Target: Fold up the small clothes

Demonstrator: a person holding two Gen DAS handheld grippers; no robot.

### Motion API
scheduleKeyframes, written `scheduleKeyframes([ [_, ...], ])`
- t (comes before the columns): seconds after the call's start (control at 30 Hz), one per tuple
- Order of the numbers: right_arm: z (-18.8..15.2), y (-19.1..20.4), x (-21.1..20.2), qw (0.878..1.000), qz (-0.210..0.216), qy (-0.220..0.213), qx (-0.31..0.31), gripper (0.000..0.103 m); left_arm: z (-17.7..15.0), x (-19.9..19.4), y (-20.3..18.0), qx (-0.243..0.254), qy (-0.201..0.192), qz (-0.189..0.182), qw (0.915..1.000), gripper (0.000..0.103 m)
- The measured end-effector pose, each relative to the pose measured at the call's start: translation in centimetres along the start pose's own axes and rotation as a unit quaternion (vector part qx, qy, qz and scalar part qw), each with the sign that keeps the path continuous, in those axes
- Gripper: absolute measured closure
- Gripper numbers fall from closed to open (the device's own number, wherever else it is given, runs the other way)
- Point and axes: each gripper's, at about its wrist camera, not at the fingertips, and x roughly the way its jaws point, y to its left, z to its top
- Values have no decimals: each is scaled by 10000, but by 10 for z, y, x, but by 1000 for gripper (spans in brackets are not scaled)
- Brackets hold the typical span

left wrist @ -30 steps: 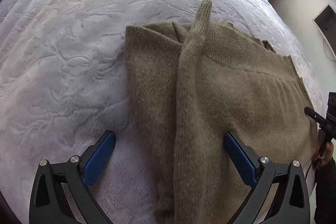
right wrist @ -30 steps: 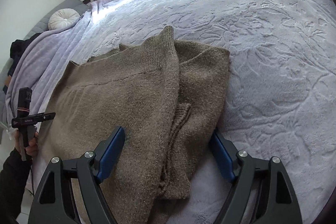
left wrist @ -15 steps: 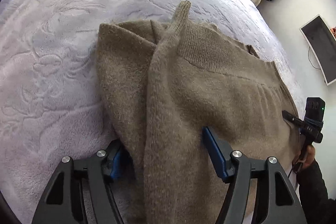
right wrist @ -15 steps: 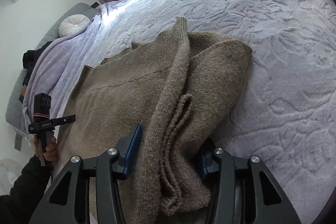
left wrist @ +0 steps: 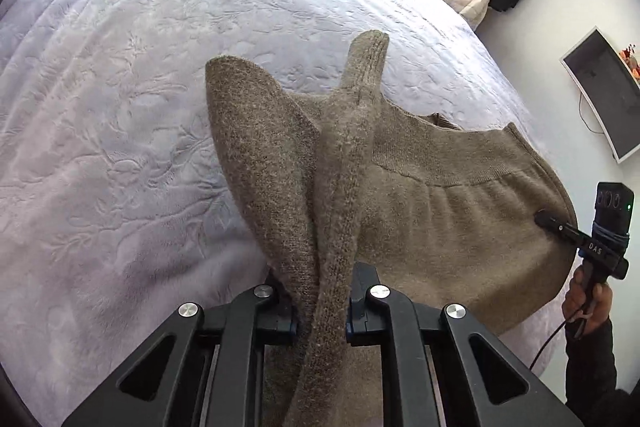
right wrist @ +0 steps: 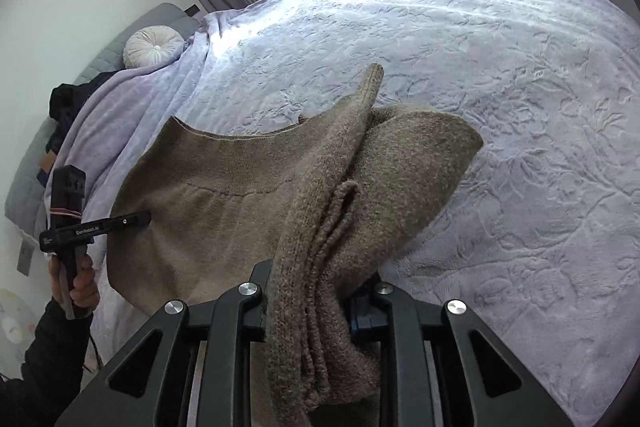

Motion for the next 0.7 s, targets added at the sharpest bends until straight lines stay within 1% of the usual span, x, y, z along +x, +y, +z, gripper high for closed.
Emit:
scheduleKeyframes([
  [0.1,2,9,-22,10000,4,46,61,79,-11,-15,-15,154,109,95,9998,88],
  [0.13,1,11,-29,9999,22,66,101,79,-18,-23,-21,178,127,65,9997,88],
  [0.2,-4,14,-46,9999,-2,111,130,79,-27,-34,-31,196,83,-13,9998,89],
  [0.3,-21,23,-73,10000,-34,72,-40,79,-51,-57,-44,300,-27,-39,9995,89],
  [0.47,-66,29,-112,9999,65,10,-133,79,-111,-80,-54,264,13,-191,9995,89],
  [0.57,-96,30,-128,9997,61,-7,-230,79,-146,-87,-63,313,4,-197,9993,89],
  [0.63,-113,28,-132,9997,69,-8,-254,79,-167,-88,-66,362,-8,-180,9992,89],
  [0.7,-131,24,-128,9996,75,21,-260,79,-184,-83,-61,259,19,-217,9994,89],
])
